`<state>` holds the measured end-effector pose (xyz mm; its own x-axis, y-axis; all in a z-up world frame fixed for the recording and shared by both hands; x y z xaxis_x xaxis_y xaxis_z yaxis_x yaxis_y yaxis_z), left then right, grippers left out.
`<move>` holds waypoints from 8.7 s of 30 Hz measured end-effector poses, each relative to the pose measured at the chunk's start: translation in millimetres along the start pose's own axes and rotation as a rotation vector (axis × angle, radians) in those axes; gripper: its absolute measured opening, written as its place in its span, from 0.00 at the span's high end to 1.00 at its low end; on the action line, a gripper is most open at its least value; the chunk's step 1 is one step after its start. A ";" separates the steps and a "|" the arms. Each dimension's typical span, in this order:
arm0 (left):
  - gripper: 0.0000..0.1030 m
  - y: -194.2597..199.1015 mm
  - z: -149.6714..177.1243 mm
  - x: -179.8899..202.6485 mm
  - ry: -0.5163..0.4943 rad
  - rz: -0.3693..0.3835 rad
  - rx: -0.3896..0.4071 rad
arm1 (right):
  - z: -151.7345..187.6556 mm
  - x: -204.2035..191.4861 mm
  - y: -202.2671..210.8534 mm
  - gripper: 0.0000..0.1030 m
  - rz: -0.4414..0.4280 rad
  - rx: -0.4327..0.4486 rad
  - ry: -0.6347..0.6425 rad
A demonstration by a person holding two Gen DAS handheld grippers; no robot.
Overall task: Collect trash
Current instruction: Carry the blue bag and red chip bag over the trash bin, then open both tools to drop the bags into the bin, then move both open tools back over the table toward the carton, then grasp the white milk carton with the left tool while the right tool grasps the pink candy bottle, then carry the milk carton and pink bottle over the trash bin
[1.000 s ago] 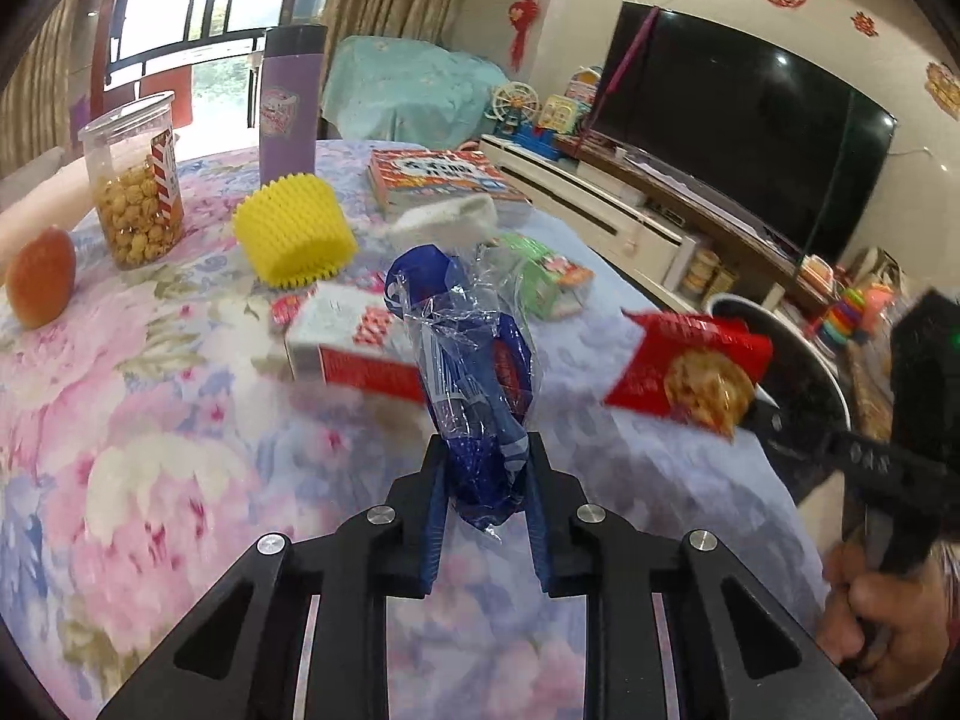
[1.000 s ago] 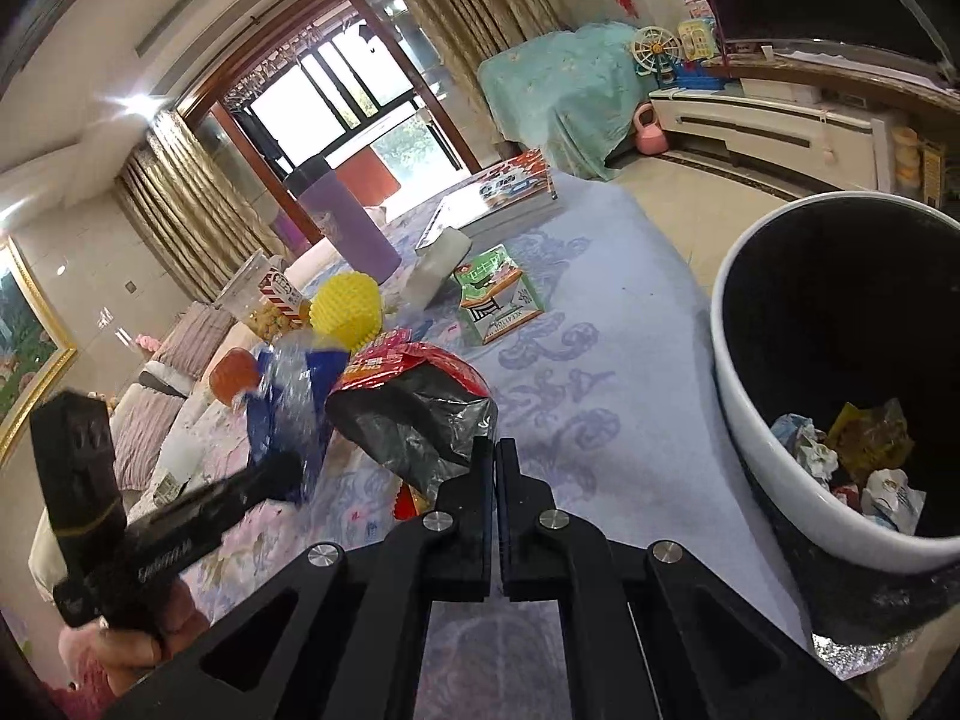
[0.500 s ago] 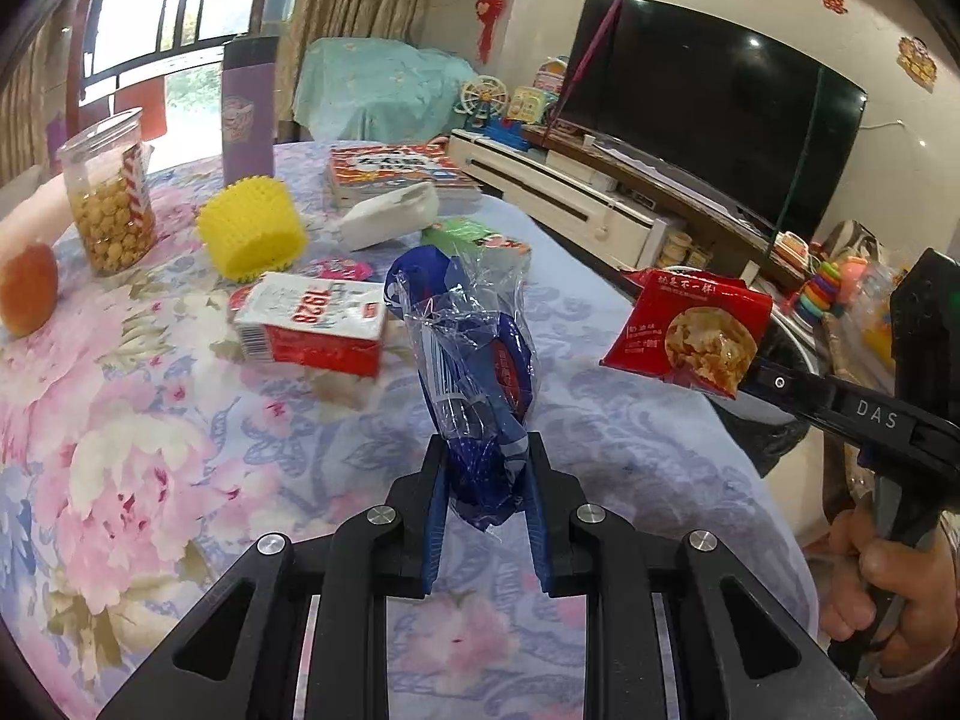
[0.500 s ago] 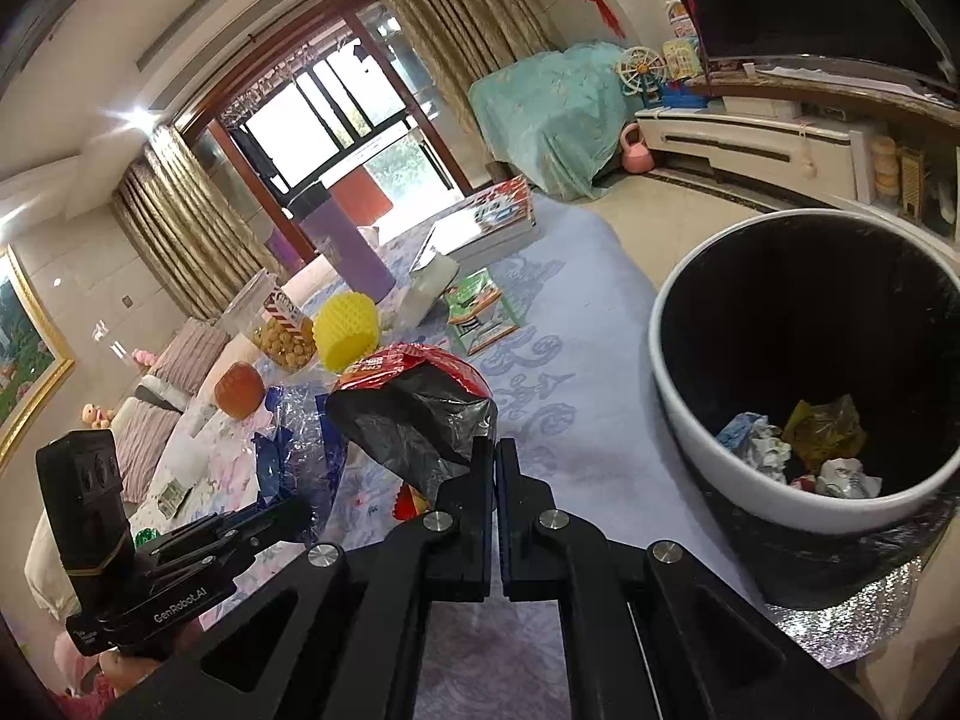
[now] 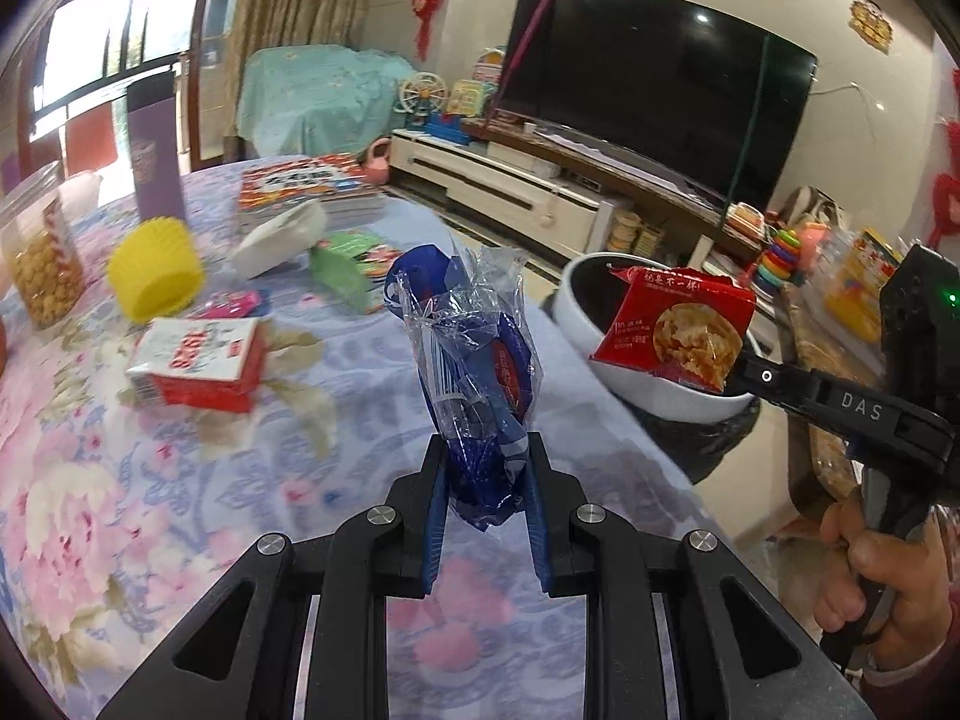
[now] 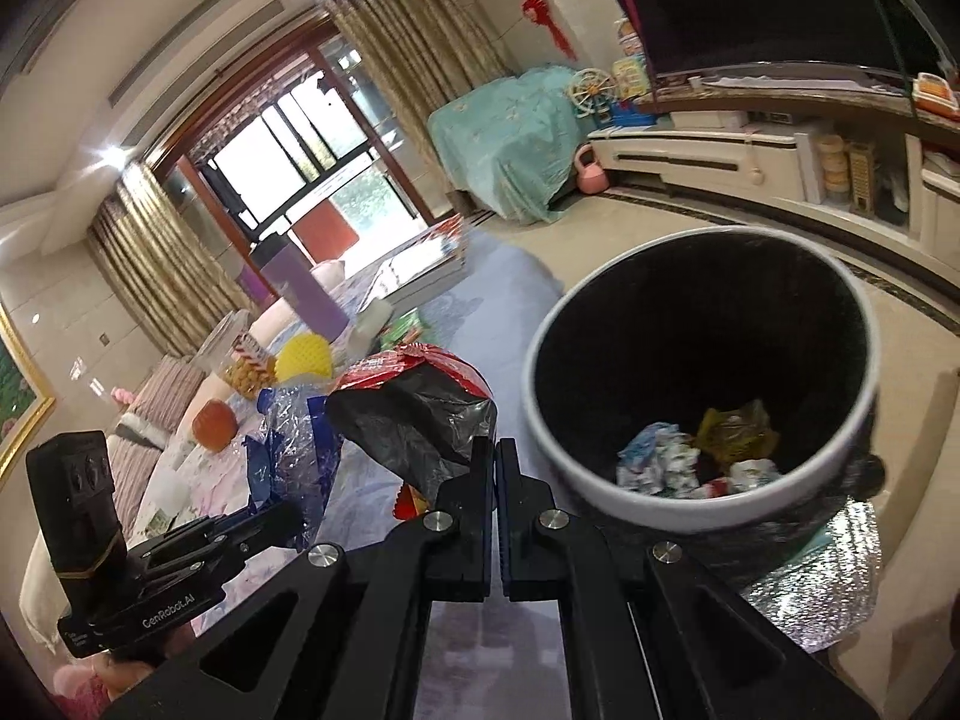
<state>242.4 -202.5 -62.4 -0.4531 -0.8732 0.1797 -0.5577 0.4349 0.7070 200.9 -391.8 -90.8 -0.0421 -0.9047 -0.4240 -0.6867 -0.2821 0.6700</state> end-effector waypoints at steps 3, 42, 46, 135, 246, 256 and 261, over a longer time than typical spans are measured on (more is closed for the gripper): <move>0.79 -5.2 -6.2 11.1 -0.018 0.015 -0.001 | -3.5 12.8 9.4 0.99 0.018 0.019 -0.019; 0.78 -114.1 -77.8 100.2 -0.160 0.079 -0.092 | -34.0 90.4 35.1 0.99 0.186 0.042 -0.065; 0.78 -124.7 -84.2 102.1 -0.156 0.081 -0.104 | -37.3 94.0 31.6 0.99 0.195 0.031 -0.060; 0.36 -22.0 0.3 -193.2 0.475 -0.338 -0.043 | 3.9 -86.9 -98.8 0.16 -0.104 -0.148 0.095; 0.49 -22.9 -18.5 20.9 -0.030 -0.085 -0.024 | 0.5 -4.9 12.0 0.57 0.062 -0.029 0.129; 0.49 -41.5 -36.7 46.9 -0.074 -0.078 -0.032 | -9.4 24.7 26.2 0.57 0.104 -0.005 0.095; 0.49 -51.2 -45.9 57.8 -0.092 -0.071 -0.034 | -15.8 38.3 30.9 0.57 0.116 0.004 0.076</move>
<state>276.7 -285.3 -56.8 -0.4762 -0.8769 0.0657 -0.5673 0.3634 0.7390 189.5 -440.2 -76.7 -0.0664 -0.9528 -0.2964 -0.6833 -0.1731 0.7093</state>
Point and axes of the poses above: each gripper's, at about its wrist camera, not at the fingertips, and y roughly against the way its jaws point, x to its right, z to its underside, the point moved 5 cm from there along -y, roughly the way its jaws point, and after that the axes turned 4 degrees about -x, right-handed, at the moved point
